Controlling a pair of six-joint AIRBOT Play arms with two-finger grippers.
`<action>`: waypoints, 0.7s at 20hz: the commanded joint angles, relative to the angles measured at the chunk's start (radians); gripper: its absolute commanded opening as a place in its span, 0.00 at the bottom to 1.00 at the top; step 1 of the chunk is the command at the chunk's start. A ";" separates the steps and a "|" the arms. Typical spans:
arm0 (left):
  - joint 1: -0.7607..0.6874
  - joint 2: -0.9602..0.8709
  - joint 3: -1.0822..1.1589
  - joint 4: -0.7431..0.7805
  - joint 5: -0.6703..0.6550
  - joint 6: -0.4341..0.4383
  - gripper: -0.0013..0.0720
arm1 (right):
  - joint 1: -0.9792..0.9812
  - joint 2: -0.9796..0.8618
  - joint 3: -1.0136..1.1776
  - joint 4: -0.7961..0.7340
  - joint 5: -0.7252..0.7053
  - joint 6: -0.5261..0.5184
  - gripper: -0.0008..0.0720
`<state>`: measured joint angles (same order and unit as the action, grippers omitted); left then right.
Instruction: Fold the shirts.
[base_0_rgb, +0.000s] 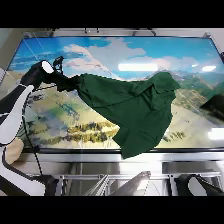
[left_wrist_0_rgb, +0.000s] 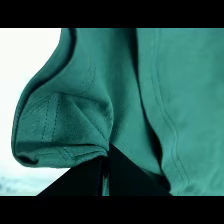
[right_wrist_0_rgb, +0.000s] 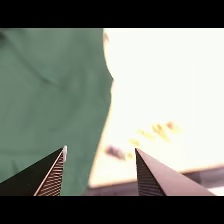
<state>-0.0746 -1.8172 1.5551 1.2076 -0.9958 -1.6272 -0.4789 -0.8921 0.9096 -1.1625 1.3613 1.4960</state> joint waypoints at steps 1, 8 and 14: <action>-0.001 0.021 0.002 0.031 -0.034 0.014 0.04 | -0.011 0.002 -0.211 0.043 -0.053 0.021 0.69; -0.001 0.021 0.001 0.031 -0.061 0.014 0.04 | 0.323 0.000 -0.477 0.086 -0.317 0.206 0.68; -0.001 0.021 0.001 0.031 -0.077 0.014 0.04 | 0.434 -0.087 -0.497 0.107 -0.386 0.220 0.68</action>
<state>-0.0753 -1.7969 1.5555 1.2381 -1.0615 -1.6138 -0.1005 -0.9371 0.4282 -1.0679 1.0229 1.6989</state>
